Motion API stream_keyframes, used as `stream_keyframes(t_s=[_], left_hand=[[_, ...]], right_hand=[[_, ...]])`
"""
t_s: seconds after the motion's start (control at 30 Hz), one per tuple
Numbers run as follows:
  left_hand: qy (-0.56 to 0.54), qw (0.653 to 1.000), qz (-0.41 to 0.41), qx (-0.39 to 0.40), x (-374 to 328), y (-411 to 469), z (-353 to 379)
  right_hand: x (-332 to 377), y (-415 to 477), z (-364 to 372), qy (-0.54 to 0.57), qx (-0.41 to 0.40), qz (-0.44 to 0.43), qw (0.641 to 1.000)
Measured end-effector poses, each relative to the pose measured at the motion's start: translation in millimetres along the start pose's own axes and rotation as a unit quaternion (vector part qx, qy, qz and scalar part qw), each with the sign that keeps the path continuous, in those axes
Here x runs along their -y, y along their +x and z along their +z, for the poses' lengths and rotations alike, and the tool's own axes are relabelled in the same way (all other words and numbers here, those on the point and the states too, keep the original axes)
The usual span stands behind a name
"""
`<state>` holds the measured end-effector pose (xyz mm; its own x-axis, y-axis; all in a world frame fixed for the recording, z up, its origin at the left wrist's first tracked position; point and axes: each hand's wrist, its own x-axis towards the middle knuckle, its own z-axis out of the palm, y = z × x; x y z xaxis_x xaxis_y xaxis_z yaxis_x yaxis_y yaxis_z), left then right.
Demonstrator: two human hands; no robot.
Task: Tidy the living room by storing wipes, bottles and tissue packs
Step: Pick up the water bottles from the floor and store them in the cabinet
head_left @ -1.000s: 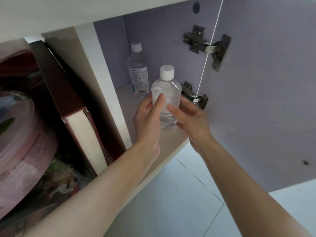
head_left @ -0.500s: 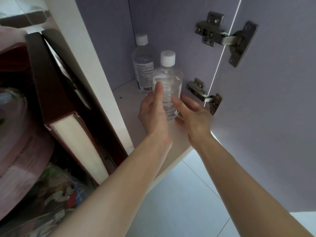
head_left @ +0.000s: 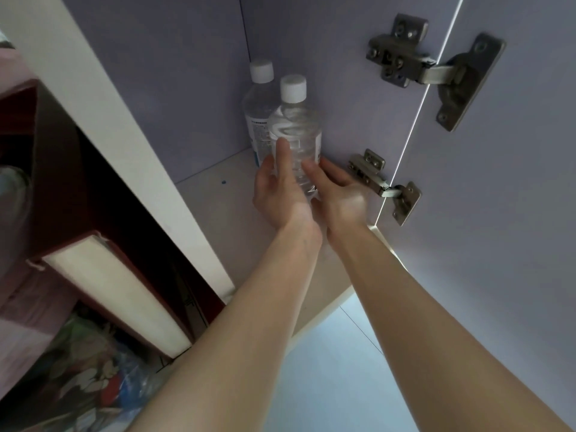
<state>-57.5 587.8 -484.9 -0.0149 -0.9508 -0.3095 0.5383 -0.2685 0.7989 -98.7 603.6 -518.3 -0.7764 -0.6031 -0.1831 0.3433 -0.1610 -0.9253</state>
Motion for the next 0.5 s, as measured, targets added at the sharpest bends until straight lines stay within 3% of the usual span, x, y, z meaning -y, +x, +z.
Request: stream_keyframes(t_s=[0.5], left_hand=[[-0.042,0.999,0.034,-0.011,8.3,29.9,11.7]], right_hand=[[-9.4,28.3,19.3,-0.026,0.022,-0.015,0.999]])
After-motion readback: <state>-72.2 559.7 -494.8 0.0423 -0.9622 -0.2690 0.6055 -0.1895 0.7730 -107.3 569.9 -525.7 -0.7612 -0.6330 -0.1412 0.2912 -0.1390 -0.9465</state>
